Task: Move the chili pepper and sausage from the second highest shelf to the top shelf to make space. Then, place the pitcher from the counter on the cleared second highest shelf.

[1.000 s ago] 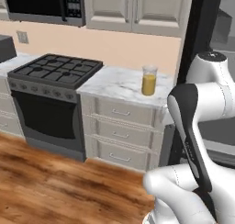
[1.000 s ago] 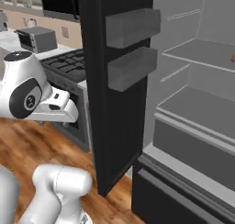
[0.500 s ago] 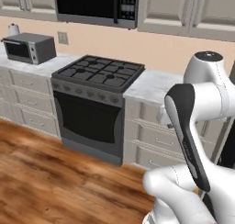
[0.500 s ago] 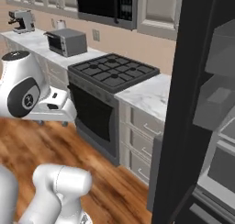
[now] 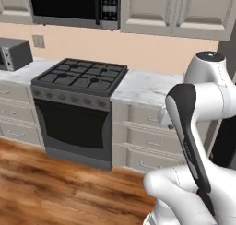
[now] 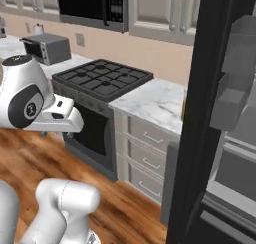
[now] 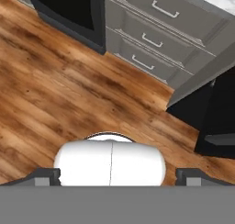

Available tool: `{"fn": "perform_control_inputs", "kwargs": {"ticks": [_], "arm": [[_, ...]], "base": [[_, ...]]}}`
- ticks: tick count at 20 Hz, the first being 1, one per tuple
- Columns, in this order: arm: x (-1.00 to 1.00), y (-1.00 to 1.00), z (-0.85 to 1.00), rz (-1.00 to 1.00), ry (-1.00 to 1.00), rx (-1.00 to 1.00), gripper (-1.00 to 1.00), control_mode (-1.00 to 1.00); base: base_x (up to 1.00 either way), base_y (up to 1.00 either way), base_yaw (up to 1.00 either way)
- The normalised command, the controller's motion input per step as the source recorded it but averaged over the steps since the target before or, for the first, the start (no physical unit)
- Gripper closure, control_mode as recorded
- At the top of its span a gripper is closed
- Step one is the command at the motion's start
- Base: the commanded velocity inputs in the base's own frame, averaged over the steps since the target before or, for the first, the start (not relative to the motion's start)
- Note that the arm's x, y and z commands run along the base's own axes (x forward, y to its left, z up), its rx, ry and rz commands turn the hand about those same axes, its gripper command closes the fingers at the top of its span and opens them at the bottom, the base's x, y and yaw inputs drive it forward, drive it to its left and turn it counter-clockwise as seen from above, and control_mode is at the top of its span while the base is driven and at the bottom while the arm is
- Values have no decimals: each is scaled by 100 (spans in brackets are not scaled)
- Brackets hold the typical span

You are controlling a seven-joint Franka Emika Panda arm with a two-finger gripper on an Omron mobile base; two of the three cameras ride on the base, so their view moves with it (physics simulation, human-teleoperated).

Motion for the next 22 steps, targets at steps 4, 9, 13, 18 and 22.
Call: {"fn": "perform_control_inputs", "kwargs": {"ticks": [4, 9, 13, 18, 22], "arm": [[0, 0, 0, 0, 0, 0, -100, 100], [0, 0, 0, 0, 0, 0, -100, 100], [0, 0, 0, 0, 0, 0, -100, 100], [0, 0, 0, 0, 0, 0, -100, 100], [0, 0, 0, 0, 0, 0, -100, 100]], "base": [[21, 26, -39], [37, 34, -35], [41, 34, -34], [48, 27, -33], [57, 32, -30]]}}
